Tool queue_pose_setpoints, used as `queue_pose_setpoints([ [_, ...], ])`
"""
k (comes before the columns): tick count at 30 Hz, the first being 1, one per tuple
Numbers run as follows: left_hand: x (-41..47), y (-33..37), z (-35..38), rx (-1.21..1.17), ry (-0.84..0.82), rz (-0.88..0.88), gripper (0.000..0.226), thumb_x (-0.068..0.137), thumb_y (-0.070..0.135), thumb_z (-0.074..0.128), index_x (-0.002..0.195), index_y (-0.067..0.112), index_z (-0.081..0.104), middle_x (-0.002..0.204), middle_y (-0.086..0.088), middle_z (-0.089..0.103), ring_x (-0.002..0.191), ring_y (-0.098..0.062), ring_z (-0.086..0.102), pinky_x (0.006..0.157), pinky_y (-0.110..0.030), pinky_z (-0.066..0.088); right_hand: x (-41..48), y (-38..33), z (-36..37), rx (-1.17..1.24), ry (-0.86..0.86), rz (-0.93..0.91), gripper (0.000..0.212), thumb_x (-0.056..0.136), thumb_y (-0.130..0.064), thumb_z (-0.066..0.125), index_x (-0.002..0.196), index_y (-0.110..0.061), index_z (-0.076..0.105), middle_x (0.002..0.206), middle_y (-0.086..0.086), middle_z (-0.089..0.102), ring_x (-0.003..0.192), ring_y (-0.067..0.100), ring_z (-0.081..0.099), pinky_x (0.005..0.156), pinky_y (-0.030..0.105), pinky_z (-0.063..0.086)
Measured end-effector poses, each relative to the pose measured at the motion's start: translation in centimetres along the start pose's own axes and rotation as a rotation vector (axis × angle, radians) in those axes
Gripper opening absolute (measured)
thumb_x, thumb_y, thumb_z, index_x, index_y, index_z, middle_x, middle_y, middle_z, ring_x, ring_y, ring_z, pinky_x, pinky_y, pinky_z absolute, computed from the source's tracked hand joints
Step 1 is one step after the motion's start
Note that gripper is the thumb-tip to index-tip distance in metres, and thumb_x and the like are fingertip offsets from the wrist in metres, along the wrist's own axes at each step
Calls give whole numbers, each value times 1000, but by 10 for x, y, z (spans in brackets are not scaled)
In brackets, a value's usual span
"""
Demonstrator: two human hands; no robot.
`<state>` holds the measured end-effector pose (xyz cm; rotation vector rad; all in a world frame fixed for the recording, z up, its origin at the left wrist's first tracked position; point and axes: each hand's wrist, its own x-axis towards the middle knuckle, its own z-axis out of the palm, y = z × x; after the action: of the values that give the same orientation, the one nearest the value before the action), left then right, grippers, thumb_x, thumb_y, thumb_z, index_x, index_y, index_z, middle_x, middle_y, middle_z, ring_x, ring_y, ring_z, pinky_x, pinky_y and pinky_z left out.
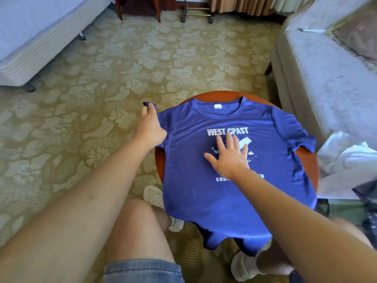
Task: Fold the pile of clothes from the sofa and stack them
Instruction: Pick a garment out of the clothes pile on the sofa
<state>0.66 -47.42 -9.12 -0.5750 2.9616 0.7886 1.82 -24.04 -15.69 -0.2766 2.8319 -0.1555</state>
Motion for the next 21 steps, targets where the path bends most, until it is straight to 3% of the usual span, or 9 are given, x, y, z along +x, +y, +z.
queue_pose_setpoints([
  [4, -17, 47, 19, -9, -109, 211, 95, 88, 19, 64, 155, 18, -4, 159, -6, 9, 137, -27, 35, 98, -34, 39, -20, 48, -3, -24, 29, 53, 76, 94, -66, 25, 155, -26, 2, 162, 6, -10, 148, 27, -11, 117, 56, 0],
  [6, -31, 63, 34, 2, -22, 300, 91, 90, 32, 62, 155, 23, -1, 154, -3, 18, 133, -25, 35, 98, -34, 38, -26, 65, 0, -32, 8, 67, 76, 95, -67, 23, 155, -26, 1, 162, 5, -11, 148, 27, -12, 117, 56, 1],
  [8, -43, 69, 54, 62, 10, 270, 84, 94, 36, 56, 155, 19, 2, 155, -5, 15, 139, -29, 24, 107, -36, 32, -30, 75, 7, -14, -18, 88, 76, 94, -68, 20, 155, -26, 1, 162, 4, -12, 148, 26, -13, 118, 56, 1],
  [11, -53, 54, 90, 229, -243, 119, 84, 97, 55, 39, 154, 16, -8, 162, -7, -13, 148, -31, -7, 118, -48, 13, -32, 76, 21, 29, 22, 92, 75, 95, -67, 16, 156, -25, 2, 162, 5, -13, 148, 26, -15, 118, 56, -2],
  [13, -54, 36, 108, 325, -318, 60, 85, 94, 68, 23, 154, 17, -12, 160, -7, -21, 147, -30, -19, 118, -53, -2, -33, 69, 26, 35, 62, 87, 74, 95, -66, 16, 155, -25, 4, 162, 5, -11, 148, 26, -14, 118, 56, -2],
  [16, -48, 16, 112, 400, -275, 79, 86, 91, 74, 13, 154, 21, -12, 160, -5, -22, 146, -31, -22, 117, -54, -10, -30, 58, 29, 42, 77, 95, 74, 95, -66, 16, 155, -25, 4, 162, 5, -11, 148, 25, -14, 118, 55, -2],
  [21, -35, -4, 98, 460, -268, 149, 85, 90, 74, 14, 154, 24, -9, 161, -1, -21, 146, -31, -21, 118, -53, -7, -34, 32, 28, 83, 96, 99, 75, 95, -65, 22, 155, -23, 9, 162, 8, 1, 148, 28, -2, 117, 52, 4],
])
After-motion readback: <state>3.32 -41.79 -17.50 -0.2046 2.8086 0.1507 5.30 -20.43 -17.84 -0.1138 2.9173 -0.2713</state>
